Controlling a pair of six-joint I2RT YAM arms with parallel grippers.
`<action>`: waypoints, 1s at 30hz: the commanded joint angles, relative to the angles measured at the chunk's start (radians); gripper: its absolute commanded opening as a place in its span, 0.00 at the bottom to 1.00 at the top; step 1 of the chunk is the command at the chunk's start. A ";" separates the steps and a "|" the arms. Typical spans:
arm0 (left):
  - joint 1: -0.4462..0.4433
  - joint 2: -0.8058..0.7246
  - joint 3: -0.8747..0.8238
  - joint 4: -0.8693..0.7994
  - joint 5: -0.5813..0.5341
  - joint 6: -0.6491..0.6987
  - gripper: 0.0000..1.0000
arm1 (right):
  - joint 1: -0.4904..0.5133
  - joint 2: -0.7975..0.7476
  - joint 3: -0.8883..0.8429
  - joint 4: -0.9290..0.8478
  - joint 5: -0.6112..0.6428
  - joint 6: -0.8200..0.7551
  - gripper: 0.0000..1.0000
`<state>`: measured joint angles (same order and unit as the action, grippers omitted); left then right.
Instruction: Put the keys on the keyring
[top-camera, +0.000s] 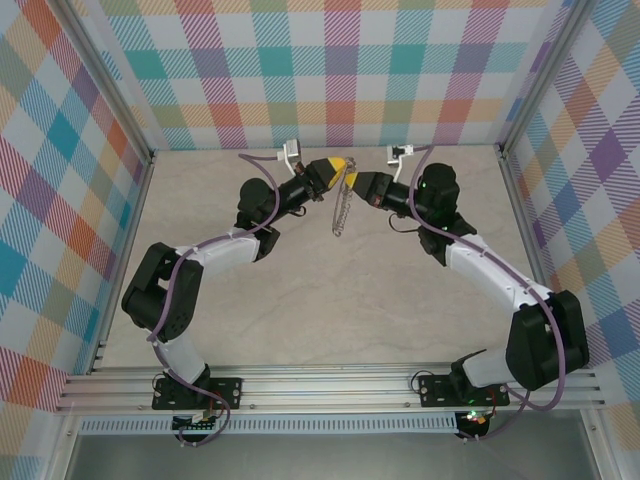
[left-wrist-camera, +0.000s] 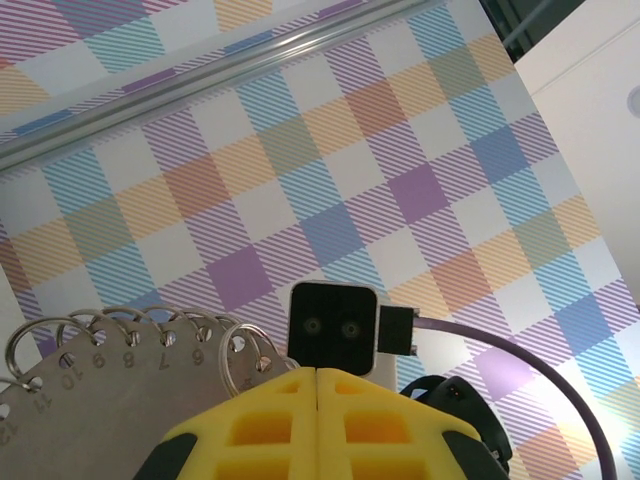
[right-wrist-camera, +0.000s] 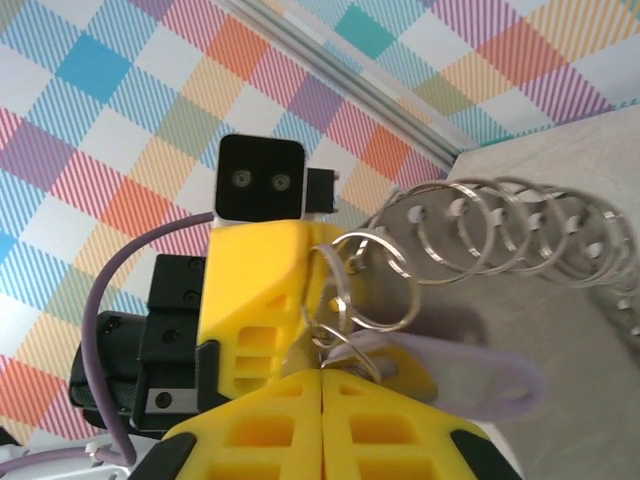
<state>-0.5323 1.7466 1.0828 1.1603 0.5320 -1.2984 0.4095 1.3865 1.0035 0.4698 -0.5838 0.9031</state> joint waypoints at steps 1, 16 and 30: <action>-0.014 0.006 0.015 0.091 -0.010 -0.011 0.00 | 0.020 0.014 0.044 0.041 -0.060 0.004 0.08; -0.014 0.023 0.035 0.093 -0.007 -0.018 0.00 | -0.093 -0.235 -0.052 -0.139 -0.012 -0.089 0.35; -0.014 0.016 0.042 0.098 -0.004 -0.023 0.00 | -0.127 -0.079 0.068 -0.187 0.042 -0.082 0.14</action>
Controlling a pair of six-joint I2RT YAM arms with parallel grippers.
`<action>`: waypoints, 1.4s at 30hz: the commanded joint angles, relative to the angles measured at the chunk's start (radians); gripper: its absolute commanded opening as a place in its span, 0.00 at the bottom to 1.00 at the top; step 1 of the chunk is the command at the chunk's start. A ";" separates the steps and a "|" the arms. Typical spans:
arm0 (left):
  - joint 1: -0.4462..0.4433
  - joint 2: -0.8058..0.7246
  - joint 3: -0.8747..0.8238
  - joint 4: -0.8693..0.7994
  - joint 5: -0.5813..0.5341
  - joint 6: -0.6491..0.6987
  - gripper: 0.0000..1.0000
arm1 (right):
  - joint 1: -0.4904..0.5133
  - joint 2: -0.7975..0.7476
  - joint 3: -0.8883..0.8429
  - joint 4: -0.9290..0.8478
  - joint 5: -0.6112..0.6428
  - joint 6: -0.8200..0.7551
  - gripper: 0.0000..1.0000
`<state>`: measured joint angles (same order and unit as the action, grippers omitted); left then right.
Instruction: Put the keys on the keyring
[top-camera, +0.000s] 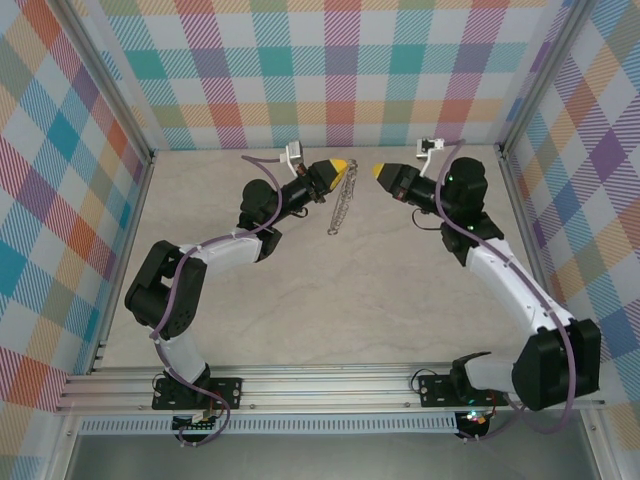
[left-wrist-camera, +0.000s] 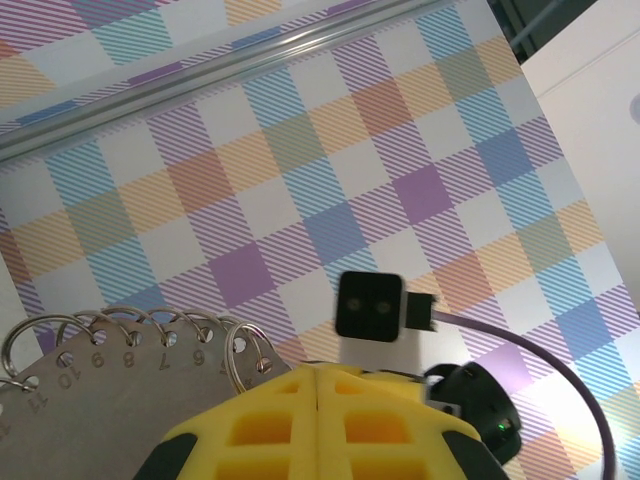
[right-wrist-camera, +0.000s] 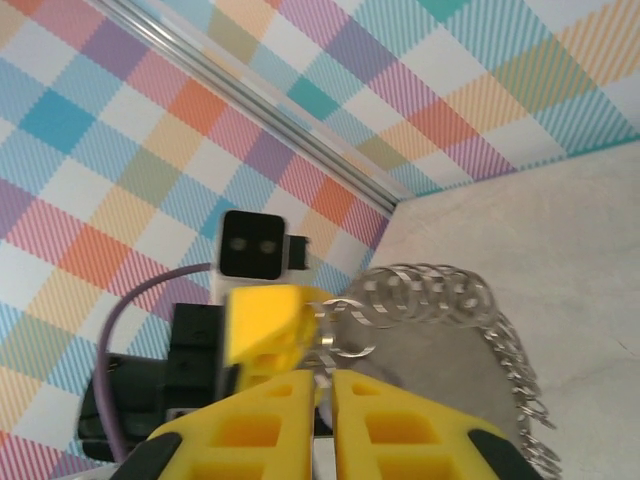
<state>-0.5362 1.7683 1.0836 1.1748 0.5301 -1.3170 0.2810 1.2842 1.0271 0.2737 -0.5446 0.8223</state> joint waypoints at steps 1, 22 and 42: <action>-0.010 -0.006 0.041 0.084 -0.002 -0.005 0.00 | 0.004 0.039 0.049 0.009 0.000 -0.002 0.13; -0.014 0.009 0.048 0.090 -0.006 -0.007 0.00 | 0.177 0.106 0.087 -0.008 0.002 -0.048 0.08; -0.015 0.002 0.062 0.104 0.001 -0.014 0.00 | 0.103 -0.123 -0.062 -0.210 0.079 -0.180 0.12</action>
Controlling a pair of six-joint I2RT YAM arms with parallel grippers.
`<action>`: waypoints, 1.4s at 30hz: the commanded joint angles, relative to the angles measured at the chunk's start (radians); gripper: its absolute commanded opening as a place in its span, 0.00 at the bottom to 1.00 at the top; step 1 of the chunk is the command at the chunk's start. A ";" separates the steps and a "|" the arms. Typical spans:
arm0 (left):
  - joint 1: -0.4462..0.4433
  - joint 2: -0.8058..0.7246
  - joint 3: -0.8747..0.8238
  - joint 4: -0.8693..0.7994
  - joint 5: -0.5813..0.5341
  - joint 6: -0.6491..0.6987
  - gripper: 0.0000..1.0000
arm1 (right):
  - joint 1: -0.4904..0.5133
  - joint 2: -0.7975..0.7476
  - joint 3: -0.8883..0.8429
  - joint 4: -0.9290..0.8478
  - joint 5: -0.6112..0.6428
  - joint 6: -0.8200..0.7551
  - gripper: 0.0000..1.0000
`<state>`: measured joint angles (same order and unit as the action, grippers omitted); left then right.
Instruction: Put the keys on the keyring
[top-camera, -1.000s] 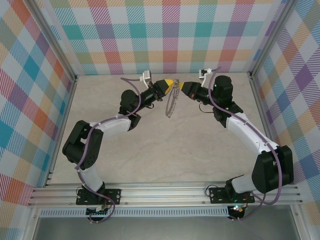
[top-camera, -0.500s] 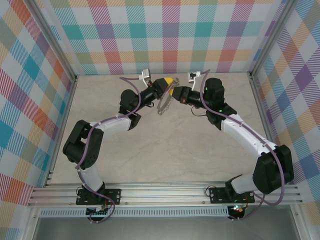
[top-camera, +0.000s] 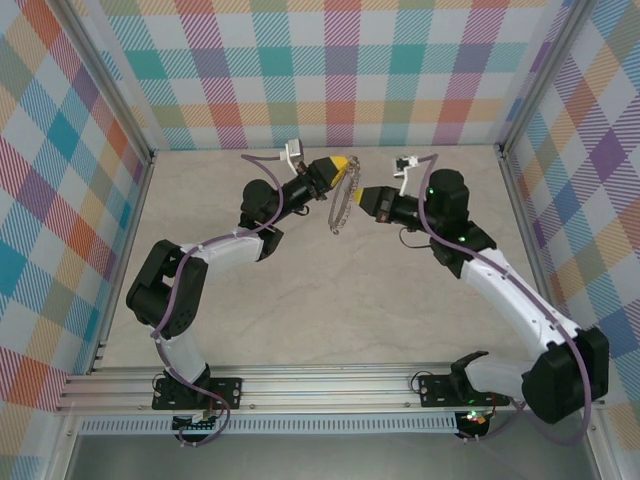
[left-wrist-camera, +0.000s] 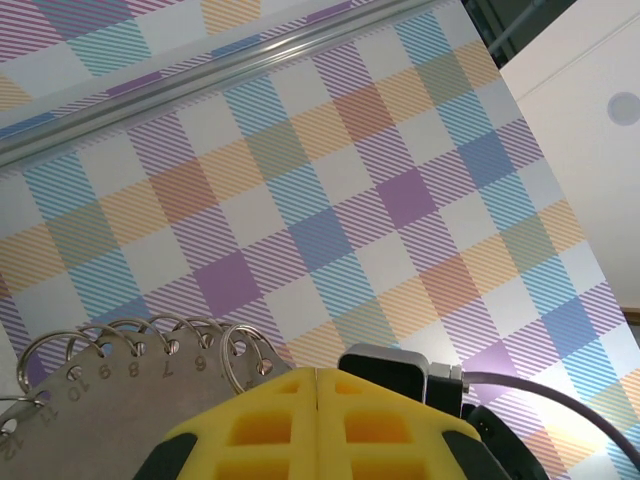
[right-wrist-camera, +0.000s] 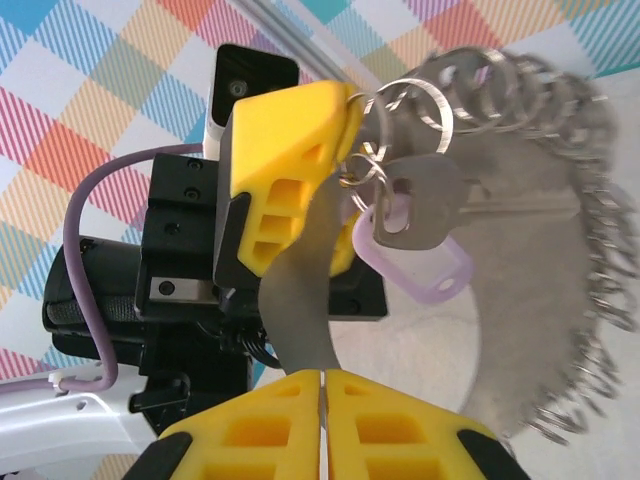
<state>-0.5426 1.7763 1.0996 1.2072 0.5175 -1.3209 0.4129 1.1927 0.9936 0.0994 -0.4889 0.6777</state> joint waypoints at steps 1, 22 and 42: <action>-0.008 -0.008 0.048 0.072 0.015 -0.011 0.00 | -0.042 -0.040 -0.034 -0.038 0.028 -0.037 0.12; -0.008 -0.022 0.042 0.078 0.029 -0.010 0.00 | -0.148 0.145 0.031 0.512 -0.233 0.308 0.31; -0.010 -0.016 0.045 0.080 0.029 -0.011 0.00 | -0.116 0.240 0.063 0.608 -0.248 0.372 0.32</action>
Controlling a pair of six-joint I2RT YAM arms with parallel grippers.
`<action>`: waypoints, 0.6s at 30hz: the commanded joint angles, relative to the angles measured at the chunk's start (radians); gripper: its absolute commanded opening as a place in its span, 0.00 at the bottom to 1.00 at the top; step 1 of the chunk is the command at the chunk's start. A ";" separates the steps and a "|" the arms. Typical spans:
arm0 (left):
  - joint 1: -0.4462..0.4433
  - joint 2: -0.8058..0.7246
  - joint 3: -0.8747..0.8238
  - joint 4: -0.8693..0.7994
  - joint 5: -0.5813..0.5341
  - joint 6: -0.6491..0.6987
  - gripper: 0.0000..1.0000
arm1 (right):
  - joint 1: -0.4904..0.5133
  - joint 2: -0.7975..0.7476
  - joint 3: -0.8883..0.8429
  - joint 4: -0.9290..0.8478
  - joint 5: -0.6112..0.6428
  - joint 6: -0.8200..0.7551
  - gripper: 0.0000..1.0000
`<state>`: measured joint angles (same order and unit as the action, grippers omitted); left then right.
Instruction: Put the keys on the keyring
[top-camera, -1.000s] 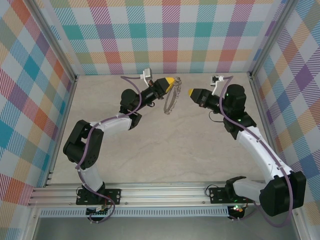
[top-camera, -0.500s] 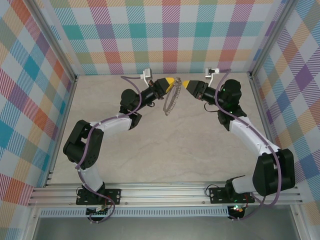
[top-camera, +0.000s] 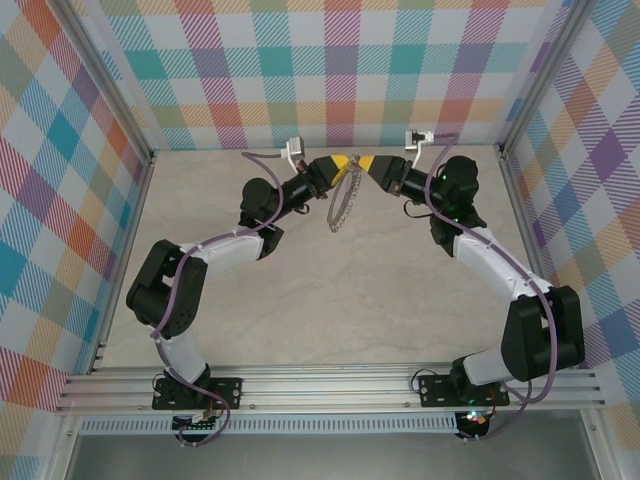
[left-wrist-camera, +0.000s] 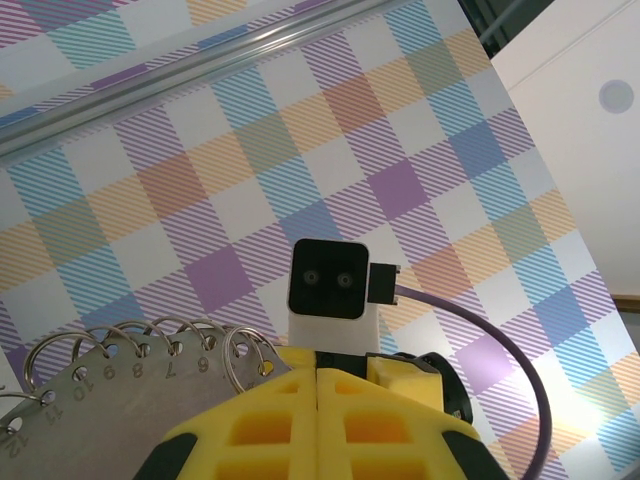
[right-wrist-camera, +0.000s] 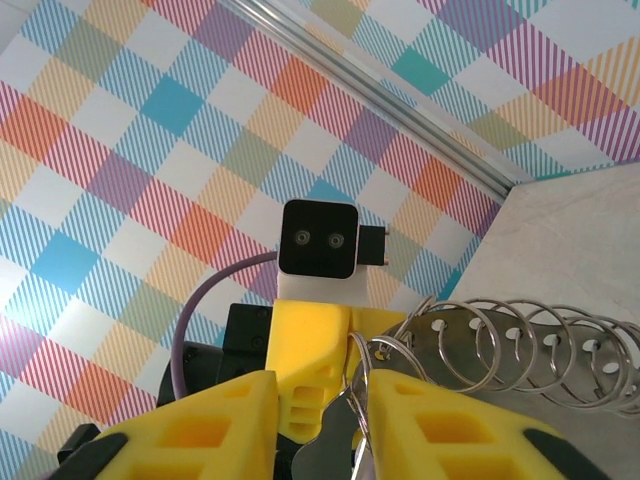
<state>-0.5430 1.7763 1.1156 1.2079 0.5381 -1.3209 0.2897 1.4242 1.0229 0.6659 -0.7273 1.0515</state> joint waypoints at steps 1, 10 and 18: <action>-0.009 -0.017 0.028 0.079 0.009 -0.012 0.00 | 0.008 0.011 0.034 0.040 -0.009 -0.004 0.32; -0.009 -0.017 0.026 0.081 0.009 -0.012 0.00 | 0.016 0.027 0.048 0.037 -0.014 -0.005 0.23; -0.009 -0.017 0.026 0.083 0.010 -0.012 0.00 | 0.018 0.050 0.065 0.035 -0.015 -0.002 0.22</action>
<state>-0.5430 1.7763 1.1156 1.2121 0.5381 -1.3243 0.3019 1.4582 1.0496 0.6651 -0.7277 1.0550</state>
